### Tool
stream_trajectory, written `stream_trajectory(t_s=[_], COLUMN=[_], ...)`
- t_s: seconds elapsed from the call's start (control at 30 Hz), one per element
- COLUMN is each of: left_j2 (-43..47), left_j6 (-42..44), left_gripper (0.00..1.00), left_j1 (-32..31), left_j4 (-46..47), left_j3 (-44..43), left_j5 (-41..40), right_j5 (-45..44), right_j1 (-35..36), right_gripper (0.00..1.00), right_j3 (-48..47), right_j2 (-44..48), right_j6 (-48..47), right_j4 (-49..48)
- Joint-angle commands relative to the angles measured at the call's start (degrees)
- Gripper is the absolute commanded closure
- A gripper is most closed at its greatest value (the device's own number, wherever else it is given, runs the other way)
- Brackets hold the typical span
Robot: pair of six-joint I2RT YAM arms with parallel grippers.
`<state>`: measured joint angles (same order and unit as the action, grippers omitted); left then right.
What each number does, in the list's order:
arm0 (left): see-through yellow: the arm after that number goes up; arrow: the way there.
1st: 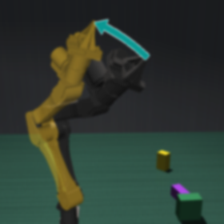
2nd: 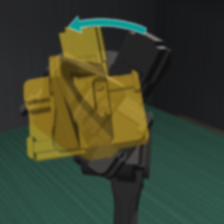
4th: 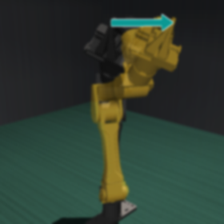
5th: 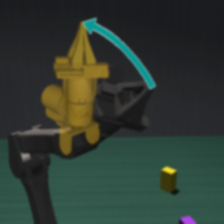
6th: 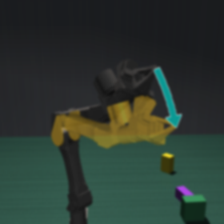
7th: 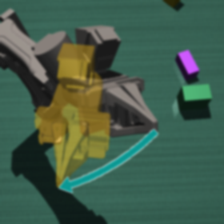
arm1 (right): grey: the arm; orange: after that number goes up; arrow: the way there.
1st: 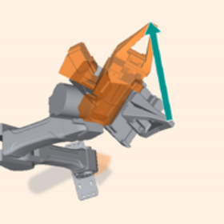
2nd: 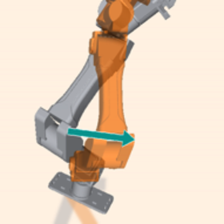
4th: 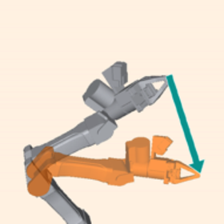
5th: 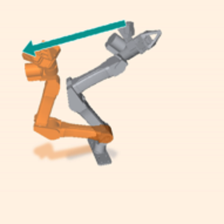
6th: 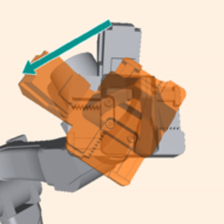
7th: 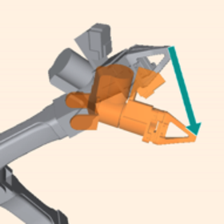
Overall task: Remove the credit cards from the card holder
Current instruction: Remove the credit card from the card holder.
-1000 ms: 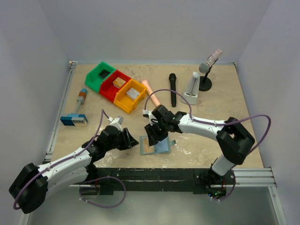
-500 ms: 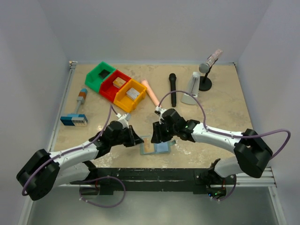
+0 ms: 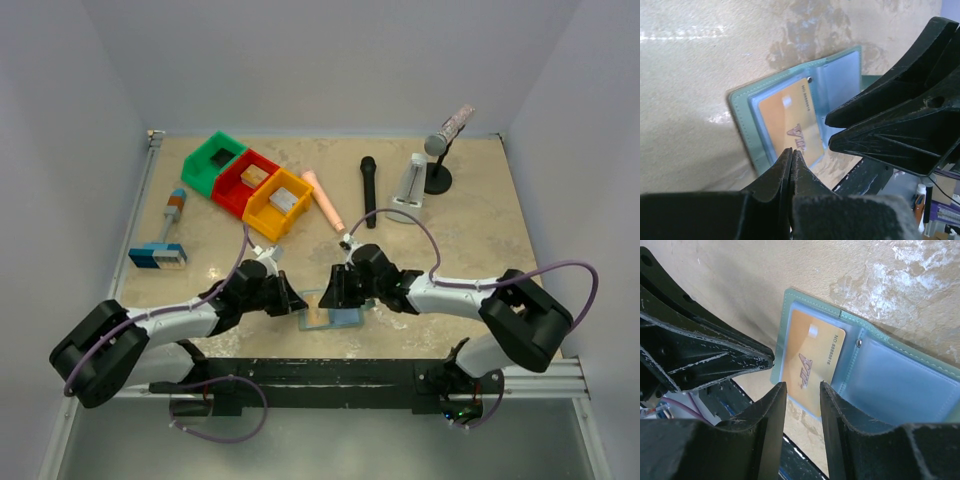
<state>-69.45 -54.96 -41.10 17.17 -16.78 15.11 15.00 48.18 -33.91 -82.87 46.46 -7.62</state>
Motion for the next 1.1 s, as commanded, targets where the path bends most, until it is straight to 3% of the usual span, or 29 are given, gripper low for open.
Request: stream_trajectory(t_s=[0.0, 1.07], left_j2=[-0.7, -4.6], left_j6=[-0.4, -1.6], left_gripper=[1.00, 1.00], left_j1=[0.1, 0.1], left_j4=[0.9, 1.6], left_j3=[1.0, 3.2], left_j5=[-2.8, -4.8], right_j5=[1.3, 0.6], right_j1=[-0.2, -0.2], right_gripper=[0.62, 0.62], right_j3=[1.0, 3.2], right_j2=[-1.5, -2.6], right_j6=[2.8, 3.0], right_j4=[-7.1, -9.2])
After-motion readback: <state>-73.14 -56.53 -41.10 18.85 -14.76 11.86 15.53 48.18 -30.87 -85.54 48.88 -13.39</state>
